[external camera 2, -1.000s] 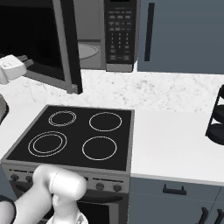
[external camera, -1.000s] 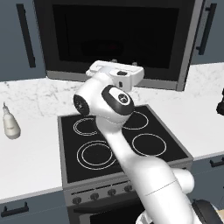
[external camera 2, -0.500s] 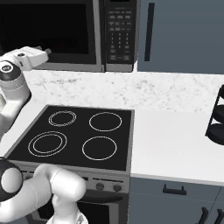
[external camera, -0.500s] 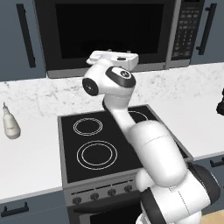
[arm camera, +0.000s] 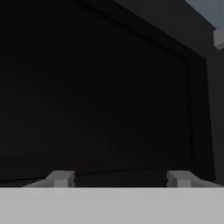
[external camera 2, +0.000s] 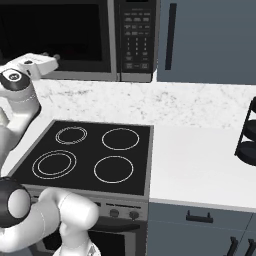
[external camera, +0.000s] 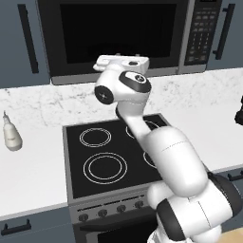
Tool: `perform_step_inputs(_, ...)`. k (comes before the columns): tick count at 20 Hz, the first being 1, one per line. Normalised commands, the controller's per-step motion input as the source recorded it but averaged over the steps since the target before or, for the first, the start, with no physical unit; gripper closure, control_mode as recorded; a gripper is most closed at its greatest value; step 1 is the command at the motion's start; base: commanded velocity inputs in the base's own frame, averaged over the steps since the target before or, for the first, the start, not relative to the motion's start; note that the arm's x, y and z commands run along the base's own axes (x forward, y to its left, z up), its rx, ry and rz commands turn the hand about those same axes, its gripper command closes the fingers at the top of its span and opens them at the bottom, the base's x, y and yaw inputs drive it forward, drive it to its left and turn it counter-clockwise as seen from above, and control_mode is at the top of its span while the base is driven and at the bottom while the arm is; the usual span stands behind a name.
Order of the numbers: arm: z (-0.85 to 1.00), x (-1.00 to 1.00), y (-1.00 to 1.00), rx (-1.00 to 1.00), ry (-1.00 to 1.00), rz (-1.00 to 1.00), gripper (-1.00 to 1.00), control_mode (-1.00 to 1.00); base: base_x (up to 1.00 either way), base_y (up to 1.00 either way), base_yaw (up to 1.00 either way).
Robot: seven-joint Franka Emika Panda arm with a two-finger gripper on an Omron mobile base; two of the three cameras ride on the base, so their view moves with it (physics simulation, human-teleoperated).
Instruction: Pick the tomato from the sink and place it in the bowl. Then pick the bowl and place it in the microwave. Then close the microwave door and press the start button.
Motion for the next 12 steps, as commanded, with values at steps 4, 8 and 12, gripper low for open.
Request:
perform_step_inputs(4,0.19,-1.00,-0.39,0.03,-0.04,0.00,-1.00,-1.00,0.00,0.00,0.00)
perform_step_inputs(8,0.38,-1.00,-0.46,0.13,-0.08,0.00,-1.00,-1.00,0.00,0.00,0.00)
perform_step_inputs(12,0.39,-1.00,-0.50,0.30,-0.05,-0.10,-1.00,-1.00,0.00,0.00,0.00)
